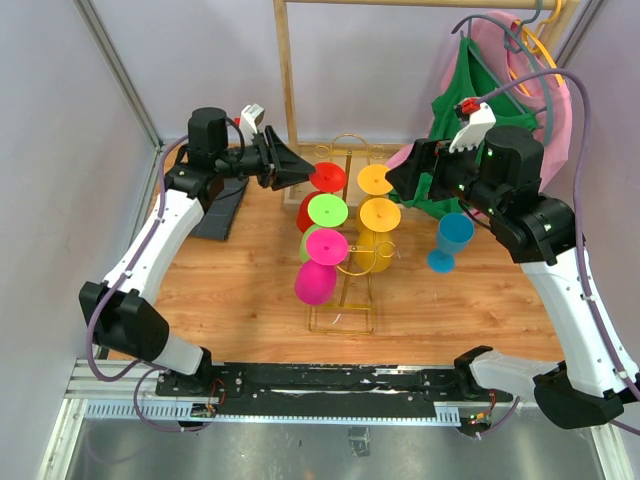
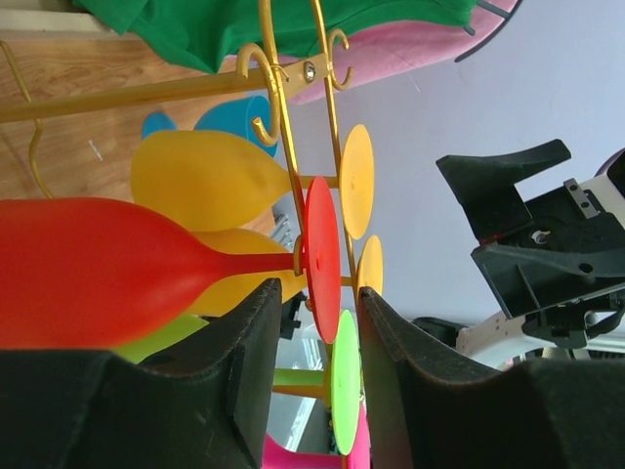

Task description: Take the wine glass off the wine glass rack

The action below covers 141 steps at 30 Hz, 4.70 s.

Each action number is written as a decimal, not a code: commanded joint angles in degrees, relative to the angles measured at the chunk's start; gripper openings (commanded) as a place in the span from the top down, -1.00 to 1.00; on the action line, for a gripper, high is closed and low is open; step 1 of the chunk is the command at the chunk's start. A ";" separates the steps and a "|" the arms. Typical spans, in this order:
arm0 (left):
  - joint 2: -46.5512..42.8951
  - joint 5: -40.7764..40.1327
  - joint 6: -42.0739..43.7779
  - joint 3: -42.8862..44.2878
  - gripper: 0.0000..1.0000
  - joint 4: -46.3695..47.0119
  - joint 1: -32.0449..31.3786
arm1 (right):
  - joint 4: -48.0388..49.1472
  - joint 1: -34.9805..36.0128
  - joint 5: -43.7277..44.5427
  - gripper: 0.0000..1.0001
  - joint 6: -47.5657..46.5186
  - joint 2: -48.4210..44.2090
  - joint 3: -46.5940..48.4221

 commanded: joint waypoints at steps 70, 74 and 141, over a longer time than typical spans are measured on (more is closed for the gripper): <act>0.47 11.21 19.57 14.50 0.99 -14.19 19.57 | 0.08 0.61 -0.16 -0.97 -0.48 -1.40 -0.98; 3.60 11.11 30.66 26.69 0.99 -15.15 19.24 | 0.01 0.61 -1.98 -0.97 -0.65 0.46 1.22; -50.78 -13.50 172.38 -17.16 0.99 -48.56 -5.50 | -23.07 26.60 -24.72 -0.68 -7.98 39.82 51.63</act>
